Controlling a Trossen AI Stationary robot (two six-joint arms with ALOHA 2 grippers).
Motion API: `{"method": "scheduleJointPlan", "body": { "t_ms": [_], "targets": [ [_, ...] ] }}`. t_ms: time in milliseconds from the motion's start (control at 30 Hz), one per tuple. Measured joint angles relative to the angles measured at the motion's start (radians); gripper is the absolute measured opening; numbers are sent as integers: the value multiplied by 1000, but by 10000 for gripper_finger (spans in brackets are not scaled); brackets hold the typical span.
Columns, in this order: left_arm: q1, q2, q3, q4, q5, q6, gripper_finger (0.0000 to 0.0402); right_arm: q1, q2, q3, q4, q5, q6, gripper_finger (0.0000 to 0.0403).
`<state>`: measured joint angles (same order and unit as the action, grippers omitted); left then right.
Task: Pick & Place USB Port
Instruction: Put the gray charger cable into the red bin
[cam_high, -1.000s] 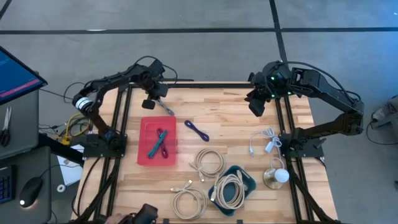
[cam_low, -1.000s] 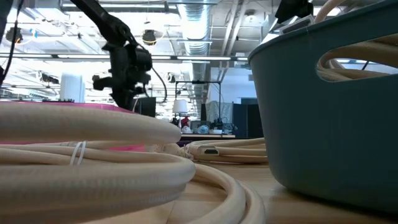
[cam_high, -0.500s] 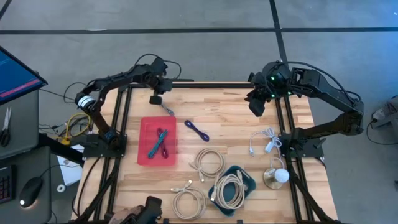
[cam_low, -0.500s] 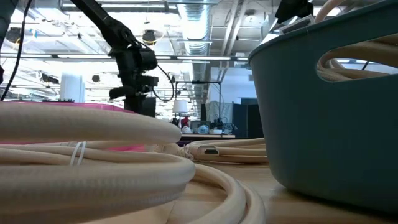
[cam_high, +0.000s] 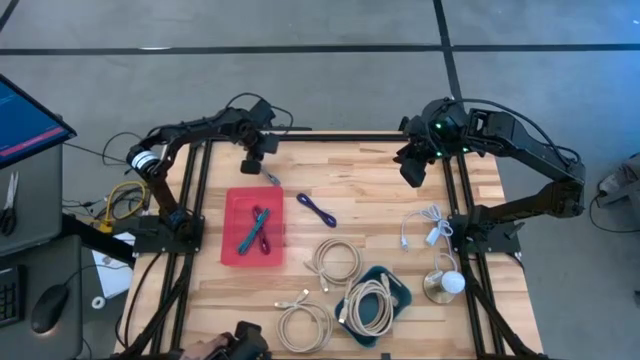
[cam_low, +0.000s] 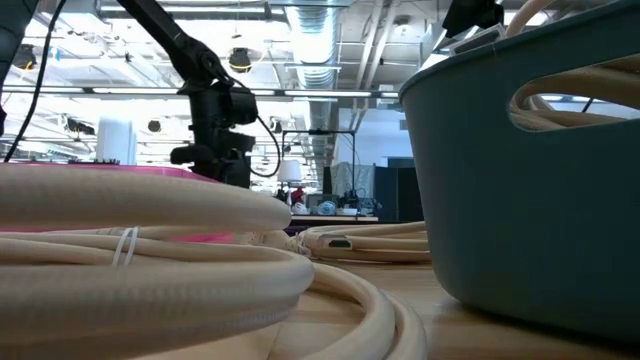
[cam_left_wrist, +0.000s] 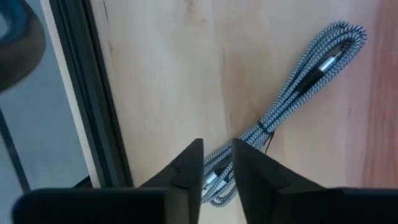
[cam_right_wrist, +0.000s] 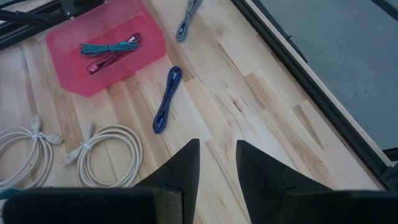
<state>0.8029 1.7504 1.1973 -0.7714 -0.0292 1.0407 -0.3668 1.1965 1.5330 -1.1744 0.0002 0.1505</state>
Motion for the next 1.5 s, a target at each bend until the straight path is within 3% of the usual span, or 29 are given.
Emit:
{"method": "scheduleJointPlan", "body": {
  "t_ms": [300,467,600,733,1167,1500],
  "targets": [
    [-5,0,0,-9,-9,-6,172,0,0,0,0,-2,0,98],
    [-5,-2,-52,-19,-9,-6,197,0,0,0,0,-3,0,98],
    [-7,-2,-136,-21,-12,27,190,0,0,0,0,-3,0,98],
    [-7,-2,-189,36,-83,38,175,0,0,0,0,-3,0,98],
    [-11,-63,-196,137,-135,39,159,0,0,0,0,-2,0,98],
    [-12,-65,-195,280,42,39,159,0,0,0,0,0,-2,98]
  ]
}}
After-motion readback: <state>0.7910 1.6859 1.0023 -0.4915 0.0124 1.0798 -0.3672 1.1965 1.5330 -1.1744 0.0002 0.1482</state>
